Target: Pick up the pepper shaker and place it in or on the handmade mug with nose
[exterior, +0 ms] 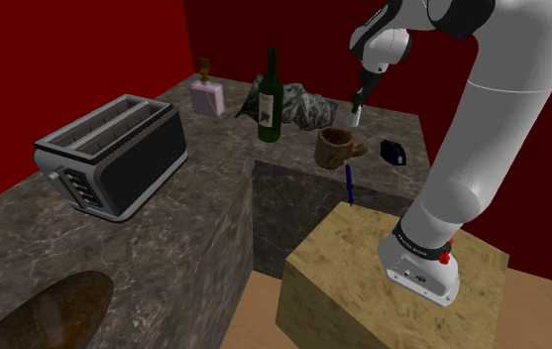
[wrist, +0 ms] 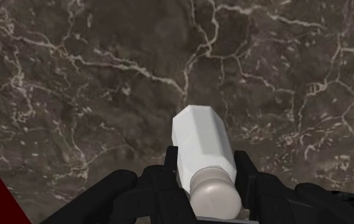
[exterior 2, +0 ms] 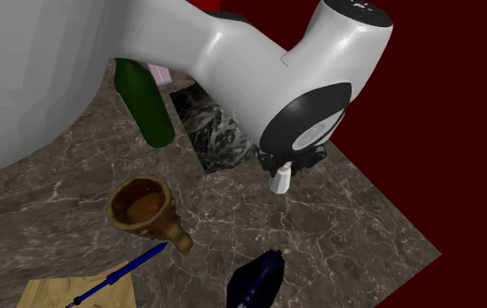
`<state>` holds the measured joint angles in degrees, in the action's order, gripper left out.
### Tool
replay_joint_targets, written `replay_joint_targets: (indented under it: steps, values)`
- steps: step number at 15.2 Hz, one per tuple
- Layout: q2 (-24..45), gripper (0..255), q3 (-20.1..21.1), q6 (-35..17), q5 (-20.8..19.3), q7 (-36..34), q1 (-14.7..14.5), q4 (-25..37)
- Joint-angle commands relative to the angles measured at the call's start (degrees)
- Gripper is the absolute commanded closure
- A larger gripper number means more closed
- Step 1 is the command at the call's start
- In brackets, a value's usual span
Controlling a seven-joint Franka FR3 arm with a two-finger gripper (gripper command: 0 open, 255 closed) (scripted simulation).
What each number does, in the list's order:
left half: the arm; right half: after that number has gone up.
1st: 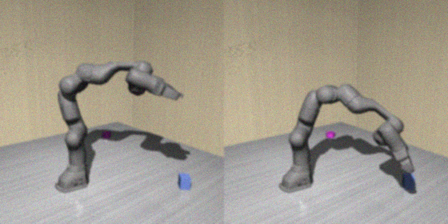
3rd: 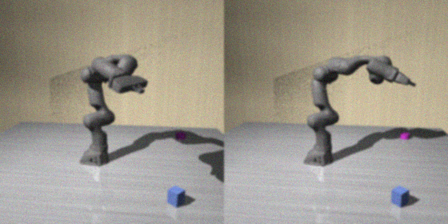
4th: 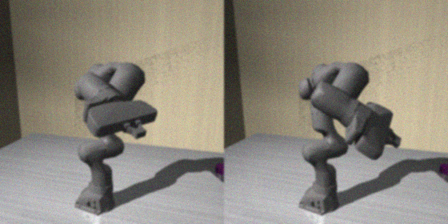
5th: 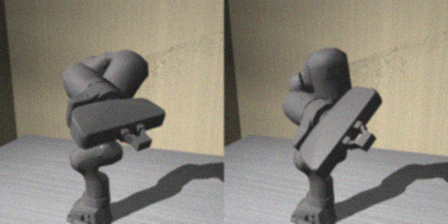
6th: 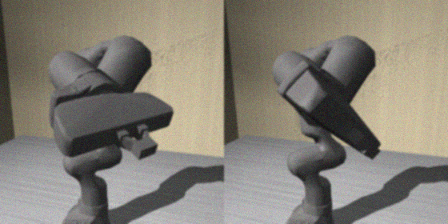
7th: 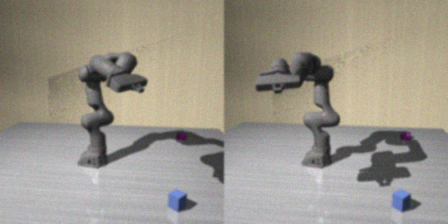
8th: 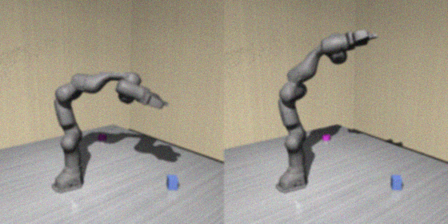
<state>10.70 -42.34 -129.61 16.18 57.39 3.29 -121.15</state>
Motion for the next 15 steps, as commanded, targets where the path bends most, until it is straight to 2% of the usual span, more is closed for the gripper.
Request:
replay_joint_targets:
  steps: [1, 15]
  values:
    - [-0.87, 255, -0.27, 0.92, -0.92, -0.69, -0.26, 0.35]
    - [-7.16, 255, -1.39, 10.18, -7.37, -5.75, -1.6, 5.57]
